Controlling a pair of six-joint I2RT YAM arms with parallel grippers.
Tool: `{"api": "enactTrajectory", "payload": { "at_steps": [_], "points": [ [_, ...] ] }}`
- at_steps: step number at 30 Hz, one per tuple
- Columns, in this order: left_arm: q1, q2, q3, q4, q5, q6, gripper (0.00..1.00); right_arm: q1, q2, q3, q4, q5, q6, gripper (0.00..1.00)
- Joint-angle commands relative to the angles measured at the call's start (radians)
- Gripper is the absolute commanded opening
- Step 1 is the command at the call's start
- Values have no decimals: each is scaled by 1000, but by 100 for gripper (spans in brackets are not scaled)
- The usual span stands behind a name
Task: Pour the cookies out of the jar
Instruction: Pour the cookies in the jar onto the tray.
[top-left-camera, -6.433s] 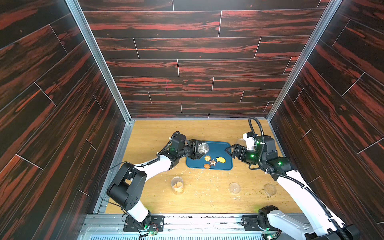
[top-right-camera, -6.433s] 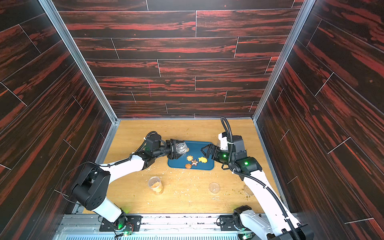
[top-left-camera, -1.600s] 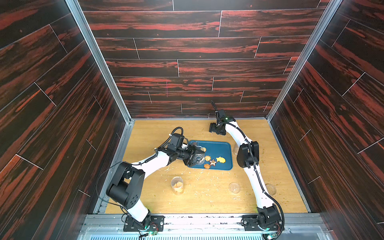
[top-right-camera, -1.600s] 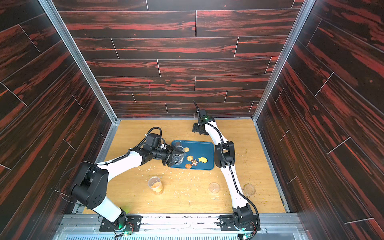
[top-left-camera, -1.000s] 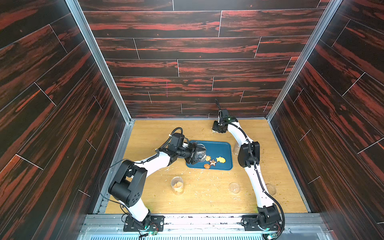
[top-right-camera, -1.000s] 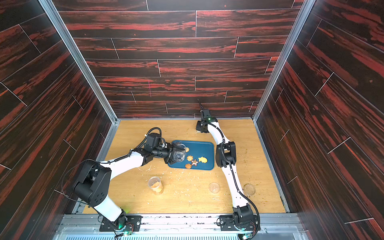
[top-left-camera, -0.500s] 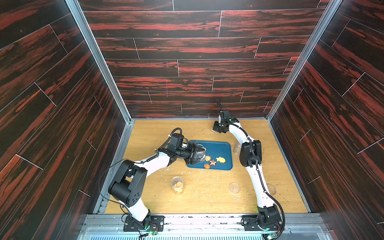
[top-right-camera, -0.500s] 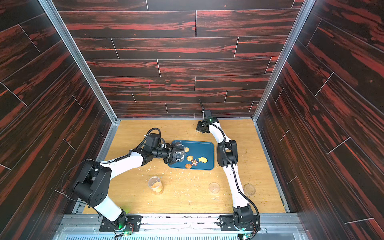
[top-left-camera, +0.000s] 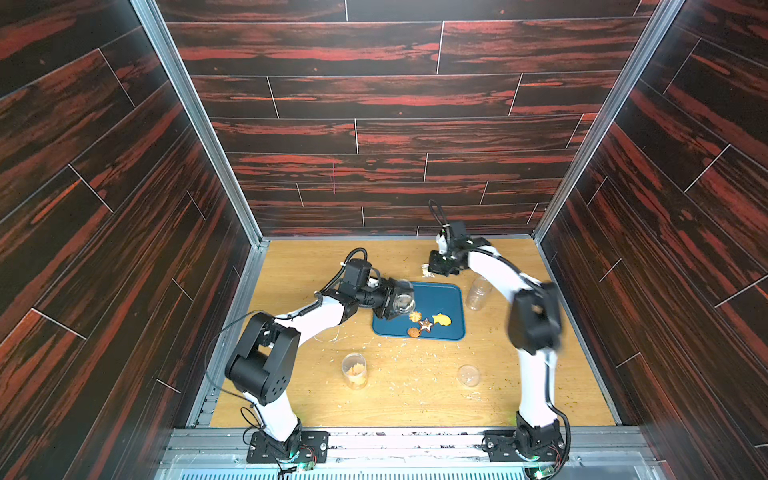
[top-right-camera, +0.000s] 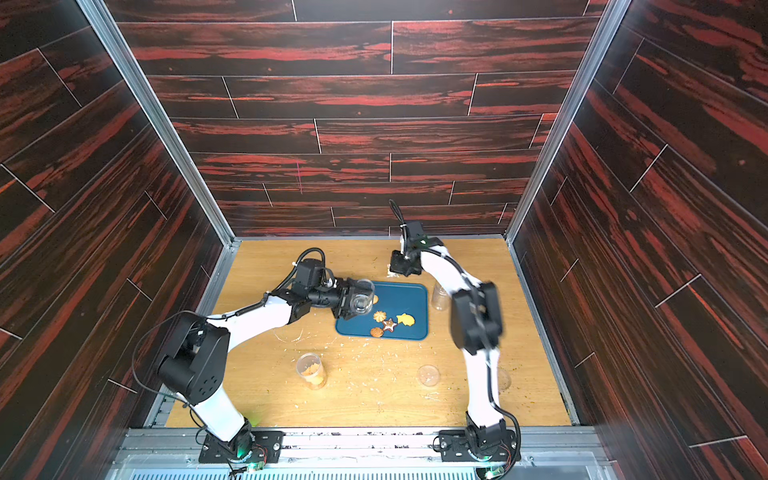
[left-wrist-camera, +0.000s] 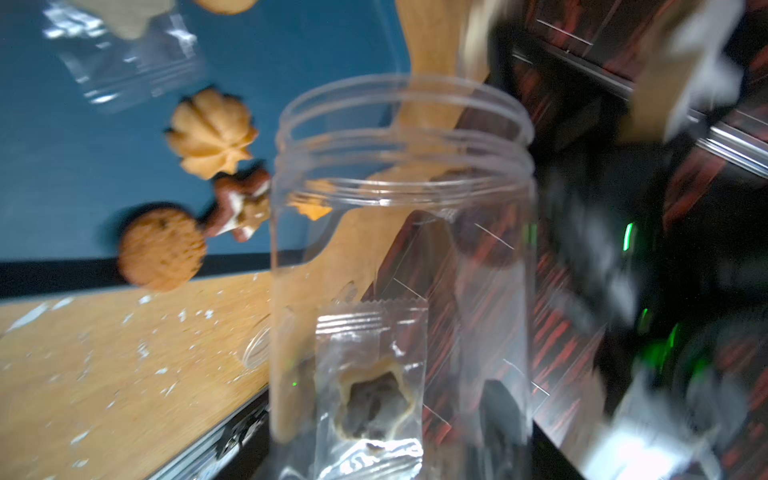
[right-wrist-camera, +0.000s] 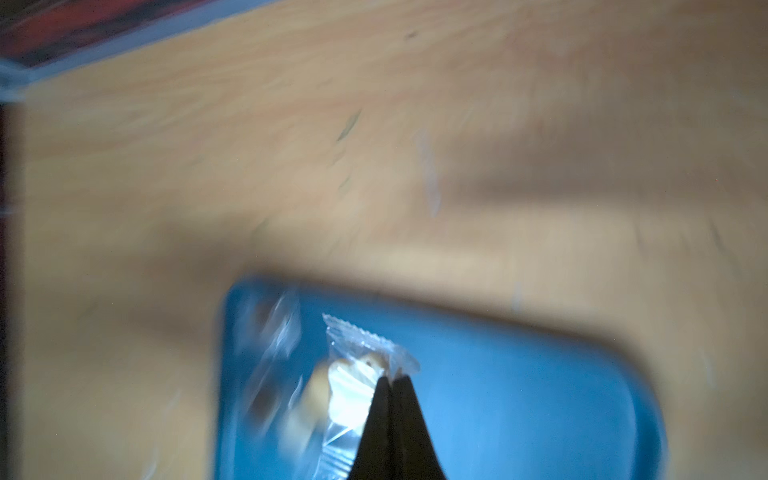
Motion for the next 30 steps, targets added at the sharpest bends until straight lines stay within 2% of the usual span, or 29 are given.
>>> {"api": "enactTrajectory", "payload": {
  "at_steps": [1, 3, 5, 7, 9, 12, 15, 18, 21, 24, 28, 29, 30],
  "points": [
    [2, 41, -61, 285, -27, -241, 46, 27, -185, -159, -2, -51, 18, 0],
    [-5, 60, -118, 512, -84, -408, 45, 49, -241, -238, -1, -68, 14, 0],
    [-15, 68, -147, 622, -135, -513, 46, 72, -266, -289, 13, -80, 12, 0],
    [-31, 67, -196, 761, -237, -649, 46, 85, -269, -310, 20, -104, 13, 18],
    [-67, 60, -254, 894, -387, -790, 46, 97, -278, -306, 6, -95, 13, 32],
    [-99, 60, -291, 889, -404, -811, 47, 99, -322, -306, 3, -57, 8, 45],
    [-139, 82, -353, 970, -520, -891, 45, 98, -364, -300, -16, -44, -15, 47],
    [-138, 87, -333, 965, -526, -898, 46, 99, -382, -313, -34, -37, -28, 47],
    [-127, 79, -394, 963, -535, -897, 45, 97, -375, -329, -39, -37, -26, 47],
    [-127, 41, -391, 898, -518, -873, 45, 97, -361, -320, -46, -17, -20, 48],
    [-101, 6, -321, 774, -411, -787, 46, 97, -339, -280, -100, 38, -31, 59],
    [-100, 6, -349, 788, -431, -799, 46, 96, -351, -298, -76, 53, -27, 65],
    [-106, 6, -372, 814, -464, -819, 46, 97, -351, -304, -66, 61, -35, 66]
  ]
}}
